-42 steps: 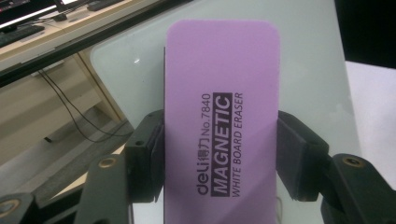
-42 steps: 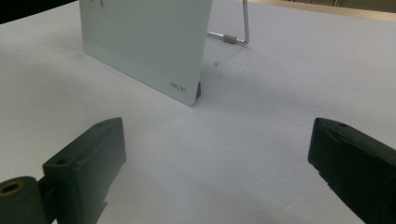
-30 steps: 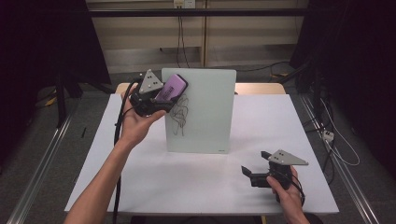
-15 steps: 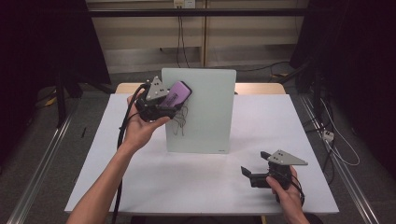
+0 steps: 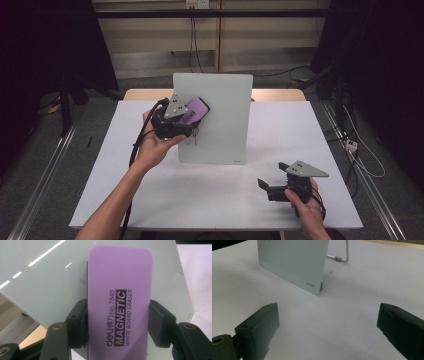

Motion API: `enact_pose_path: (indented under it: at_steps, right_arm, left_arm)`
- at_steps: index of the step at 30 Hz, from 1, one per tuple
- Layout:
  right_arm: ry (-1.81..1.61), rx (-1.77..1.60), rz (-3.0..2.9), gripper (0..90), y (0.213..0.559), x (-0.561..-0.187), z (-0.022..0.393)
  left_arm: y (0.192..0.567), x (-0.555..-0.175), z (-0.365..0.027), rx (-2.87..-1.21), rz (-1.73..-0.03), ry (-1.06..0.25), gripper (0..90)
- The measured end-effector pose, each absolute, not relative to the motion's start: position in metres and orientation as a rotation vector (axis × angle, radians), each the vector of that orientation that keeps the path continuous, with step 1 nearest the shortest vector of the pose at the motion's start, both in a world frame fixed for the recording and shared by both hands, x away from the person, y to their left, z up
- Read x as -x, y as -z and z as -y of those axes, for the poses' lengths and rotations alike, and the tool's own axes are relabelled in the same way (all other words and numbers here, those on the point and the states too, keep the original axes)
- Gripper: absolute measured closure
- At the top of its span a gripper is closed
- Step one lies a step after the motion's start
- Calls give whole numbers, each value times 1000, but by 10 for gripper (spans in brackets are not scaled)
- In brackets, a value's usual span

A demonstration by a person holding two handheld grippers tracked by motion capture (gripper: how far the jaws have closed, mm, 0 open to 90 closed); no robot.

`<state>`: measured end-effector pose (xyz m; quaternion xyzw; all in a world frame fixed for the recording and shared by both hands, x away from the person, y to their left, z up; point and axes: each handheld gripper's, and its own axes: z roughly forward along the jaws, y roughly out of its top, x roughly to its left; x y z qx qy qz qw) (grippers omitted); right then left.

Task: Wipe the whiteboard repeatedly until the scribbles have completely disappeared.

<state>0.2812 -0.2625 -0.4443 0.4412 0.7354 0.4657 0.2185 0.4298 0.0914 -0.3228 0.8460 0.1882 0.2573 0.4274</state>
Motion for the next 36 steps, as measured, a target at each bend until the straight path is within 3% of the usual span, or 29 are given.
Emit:
enact_pose_path:
  at_steps: [18,36]
  right_arm:
    - [-1287,-1221,-2036,39,444,-281,263]
    - [-1293,-1219,-2036,39,444,-281,263]
  left_arm:
    - [348,-420,-82,-2153,-466,-566,408]
    - [305,-439,-107,-2070,-559,-598,409]
